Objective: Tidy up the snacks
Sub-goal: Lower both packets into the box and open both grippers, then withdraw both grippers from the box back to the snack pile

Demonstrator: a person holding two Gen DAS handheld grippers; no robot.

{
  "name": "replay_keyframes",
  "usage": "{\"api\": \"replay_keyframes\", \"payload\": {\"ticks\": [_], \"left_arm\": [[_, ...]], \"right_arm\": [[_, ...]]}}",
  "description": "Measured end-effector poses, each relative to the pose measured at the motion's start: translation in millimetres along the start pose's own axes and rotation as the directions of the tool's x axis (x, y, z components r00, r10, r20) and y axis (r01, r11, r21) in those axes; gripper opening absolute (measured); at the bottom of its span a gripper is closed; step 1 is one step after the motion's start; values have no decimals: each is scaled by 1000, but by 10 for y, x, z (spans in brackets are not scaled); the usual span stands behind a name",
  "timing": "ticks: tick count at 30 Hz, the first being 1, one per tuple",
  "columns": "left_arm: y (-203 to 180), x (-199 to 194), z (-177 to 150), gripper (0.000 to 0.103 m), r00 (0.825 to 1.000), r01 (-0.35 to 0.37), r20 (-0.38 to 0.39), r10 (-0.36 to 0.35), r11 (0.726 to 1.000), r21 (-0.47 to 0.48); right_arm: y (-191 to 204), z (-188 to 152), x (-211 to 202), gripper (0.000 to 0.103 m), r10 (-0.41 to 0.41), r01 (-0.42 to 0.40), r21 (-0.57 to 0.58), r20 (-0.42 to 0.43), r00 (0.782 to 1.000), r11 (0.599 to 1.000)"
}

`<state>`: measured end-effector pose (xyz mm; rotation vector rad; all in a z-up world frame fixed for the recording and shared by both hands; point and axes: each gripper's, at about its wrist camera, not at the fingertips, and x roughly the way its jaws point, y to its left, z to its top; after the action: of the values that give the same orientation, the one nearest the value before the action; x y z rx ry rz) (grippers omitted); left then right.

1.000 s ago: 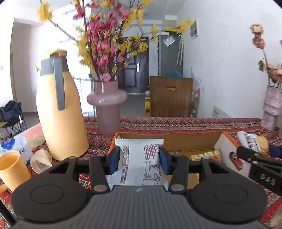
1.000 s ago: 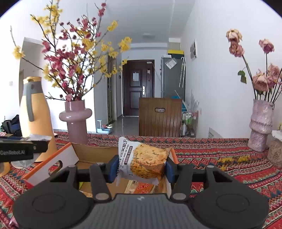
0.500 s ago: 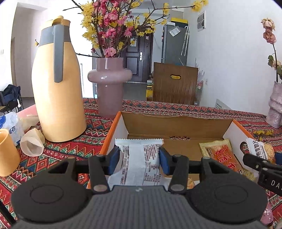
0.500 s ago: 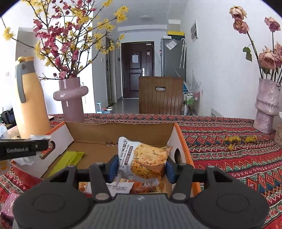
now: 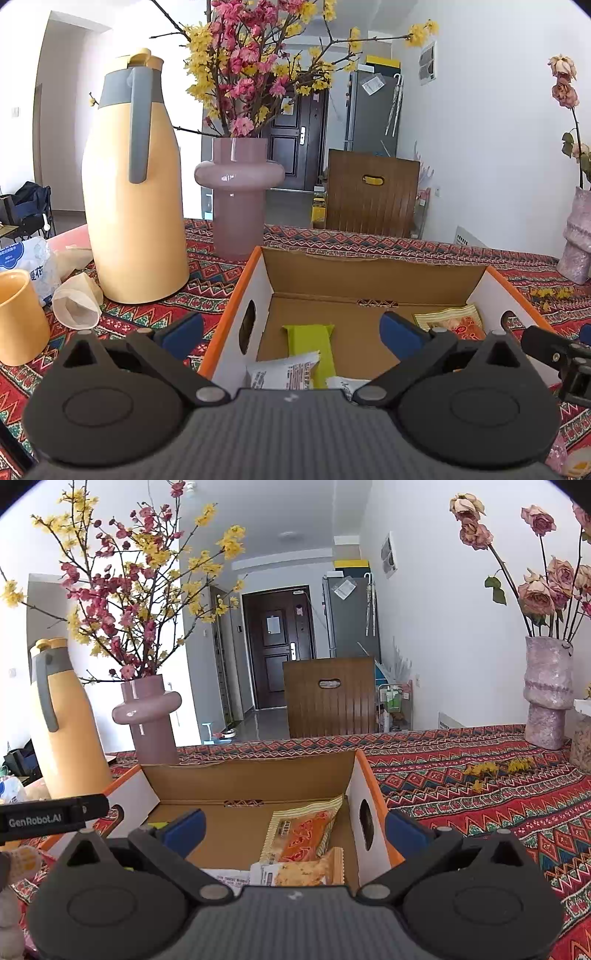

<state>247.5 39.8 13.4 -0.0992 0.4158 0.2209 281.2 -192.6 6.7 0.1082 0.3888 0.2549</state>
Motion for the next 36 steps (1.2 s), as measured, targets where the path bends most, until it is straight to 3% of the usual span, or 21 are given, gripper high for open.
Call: {"api": "replay_keyframes", "payload": {"ticks": [10, 18, 22, 28, 36], "left_arm": [[8, -42, 26, 103, 1000, -10, 6, 10, 1000, -12], [16, -487, 161, 103, 998, 5, 62, -4, 1000, -28], [64, -648, 102, 103, 999, 24, 46, -23, 1000, -19], [219, -847, -93, 103, 1000, 20, 8, -20, 1000, -1], [433, -896, -434, 103, 999, 0, -49, 1, 1000, 17]], "right_arm": [[-6, -16, -26, 103, -8, 8, 0, 7, 1000, 1000], [15, 140, -326, 103, -3, 4, -13, 71, 997, 1000], [1, 143, -547, 103, -2, 5, -28, 85, 996, 1000], [-62, -17, -791, 103, -13, 16, -52, 51, 999, 999], [-234, -424, -936, 103, -43, 41, -42, -59, 997, 998]]}}
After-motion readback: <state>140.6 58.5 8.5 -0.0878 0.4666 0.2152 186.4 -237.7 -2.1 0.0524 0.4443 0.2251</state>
